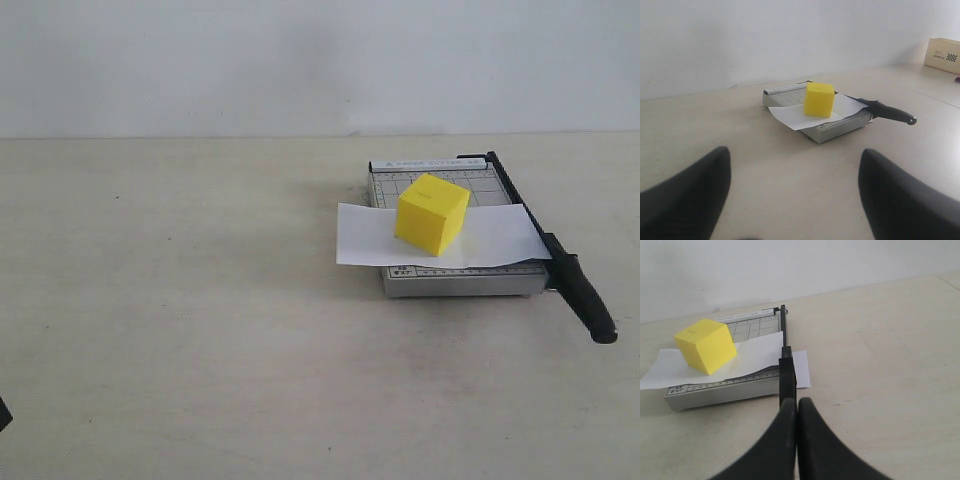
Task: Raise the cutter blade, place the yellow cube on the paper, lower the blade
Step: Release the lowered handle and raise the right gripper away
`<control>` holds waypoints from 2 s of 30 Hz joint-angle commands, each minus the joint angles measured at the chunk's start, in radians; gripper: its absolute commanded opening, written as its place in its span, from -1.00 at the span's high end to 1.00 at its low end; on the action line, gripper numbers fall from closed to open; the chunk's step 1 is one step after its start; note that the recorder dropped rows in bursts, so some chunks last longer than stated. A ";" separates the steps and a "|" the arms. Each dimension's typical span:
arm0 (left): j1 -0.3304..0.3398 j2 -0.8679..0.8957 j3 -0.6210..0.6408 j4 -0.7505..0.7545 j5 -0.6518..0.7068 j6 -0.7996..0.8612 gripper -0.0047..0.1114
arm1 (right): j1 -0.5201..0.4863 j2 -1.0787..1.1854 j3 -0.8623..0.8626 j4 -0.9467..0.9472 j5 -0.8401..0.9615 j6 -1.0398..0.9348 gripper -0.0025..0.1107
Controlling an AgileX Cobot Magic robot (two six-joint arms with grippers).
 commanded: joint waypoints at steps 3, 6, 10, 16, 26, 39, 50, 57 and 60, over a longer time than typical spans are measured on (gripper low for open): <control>0.008 -0.002 0.003 -0.001 -0.001 -0.005 -0.25 | -0.023 -0.005 0.000 0.001 -0.005 0.000 0.93; 0.070 -0.002 0.003 -0.001 -0.001 -0.005 -0.25 | -0.104 -0.005 0.000 0.001 -0.005 0.000 0.93; 0.218 -0.002 0.003 -0.001 -0.001 -0.005 -0.25 | -0.223 -0.005 0.000 0.001 -0.005 0.000 0.93; 0.446 -0.002 0.003 -0.001 -0.001 -0.005 -0.25 | -0.354 -0.005 0.000 0.001 -0.005 0.000 0.93; 0.575 -0.002 0.003 -0.001 -0.001 -0.005 -0.25 | -0.410 -0.005 0.000 0.001 -0.005 0.000 0.93; 0.552 -0.002 0.003 0.131 -0.016 0.055 -0.25 | -0.410 -0.005 0.000 0.001 -0.005 0.000 0.93; 0.552 -0.002 0.003 0.597 -0.130 0.212 -0.25 | -0.410 -0.005 0.000 0.001 -0.005 0.000 0.93; 0.554 -0.002 0.003 0.608 -0.130 0.212 -0.24 | -0.308 -0.005 0.000 0.001 -0.008 0.000 0.93; 0.554 -0.002 0.003 0.527 -0.130 0.107 0.09 | -0.232 -0.005 0.000 0.001 -0.007 0.000 0.93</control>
